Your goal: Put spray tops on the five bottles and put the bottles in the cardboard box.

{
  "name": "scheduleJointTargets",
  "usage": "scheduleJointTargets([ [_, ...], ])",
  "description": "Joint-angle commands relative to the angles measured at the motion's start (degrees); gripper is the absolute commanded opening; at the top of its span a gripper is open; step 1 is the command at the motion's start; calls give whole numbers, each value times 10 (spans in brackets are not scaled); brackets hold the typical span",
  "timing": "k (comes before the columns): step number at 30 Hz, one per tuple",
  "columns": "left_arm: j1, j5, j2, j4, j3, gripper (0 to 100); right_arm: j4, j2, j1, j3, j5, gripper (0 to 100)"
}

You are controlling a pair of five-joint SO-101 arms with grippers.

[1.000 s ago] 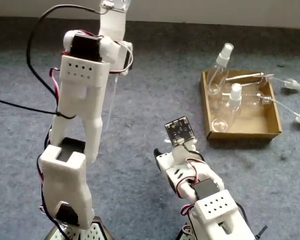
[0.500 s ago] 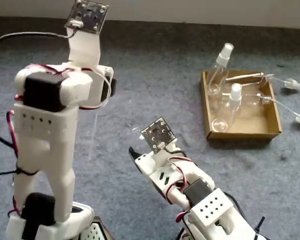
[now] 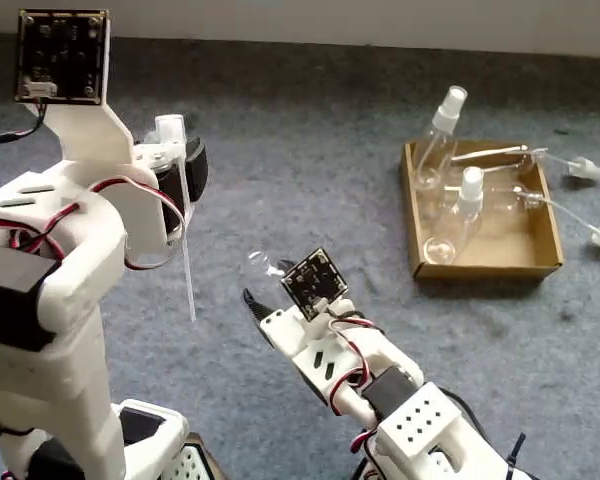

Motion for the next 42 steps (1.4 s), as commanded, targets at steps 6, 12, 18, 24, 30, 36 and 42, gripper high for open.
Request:
scheduleJointTargets([
  [6, 18, -14, -21, -25, -4, 5, 133, -284, 16, -20, -3, 46],
  [12, 102, -14, -24, -71, -5, 5, 164, -330, 13, -20, -5, 45],
  [18, 156, -13, -73, -126, 0, 4, 182, -385, 12, 2, -5, 45],
  [24, 186, -13, -167, -130, 65, 4, 189, -385, 12, 7, -5, 45],
  [30, 189, -18, -304, -222, 257, 4, 189, -385, 12, 8, -5, 45],
  [36, 131, -18, -425, -347, 478, 4, 189, -385, 12, 20, -5, 45],
  [42, 52, -13, -458, -449, 595, 4, 187, -385, 11, 53, -5, 45],
])
